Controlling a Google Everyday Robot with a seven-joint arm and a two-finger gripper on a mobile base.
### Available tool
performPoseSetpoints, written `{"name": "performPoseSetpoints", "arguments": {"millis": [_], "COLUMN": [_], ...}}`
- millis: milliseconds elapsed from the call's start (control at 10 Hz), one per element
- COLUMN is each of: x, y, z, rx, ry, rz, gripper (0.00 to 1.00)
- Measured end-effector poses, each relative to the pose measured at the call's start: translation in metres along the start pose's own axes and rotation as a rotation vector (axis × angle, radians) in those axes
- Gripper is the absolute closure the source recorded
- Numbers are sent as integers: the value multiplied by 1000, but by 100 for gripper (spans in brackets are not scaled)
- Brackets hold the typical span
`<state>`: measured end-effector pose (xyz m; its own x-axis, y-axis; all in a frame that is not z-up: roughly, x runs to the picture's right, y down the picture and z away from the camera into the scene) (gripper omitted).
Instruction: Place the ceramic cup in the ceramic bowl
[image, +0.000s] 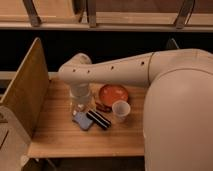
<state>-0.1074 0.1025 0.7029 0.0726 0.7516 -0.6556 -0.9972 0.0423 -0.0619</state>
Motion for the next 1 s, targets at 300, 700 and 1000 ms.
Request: {"name": "performPoseSetpoints", "arguments": {"millis": [300,700,1000], "x": [0,-14,-33], "y": [-1,-14,-44], "z": [-2,-7,-13], "rx": [1,7,-26], "ry": [-4,-74,-181], "rz": [0,-21,-42], "gripper": [35,35,35]}}
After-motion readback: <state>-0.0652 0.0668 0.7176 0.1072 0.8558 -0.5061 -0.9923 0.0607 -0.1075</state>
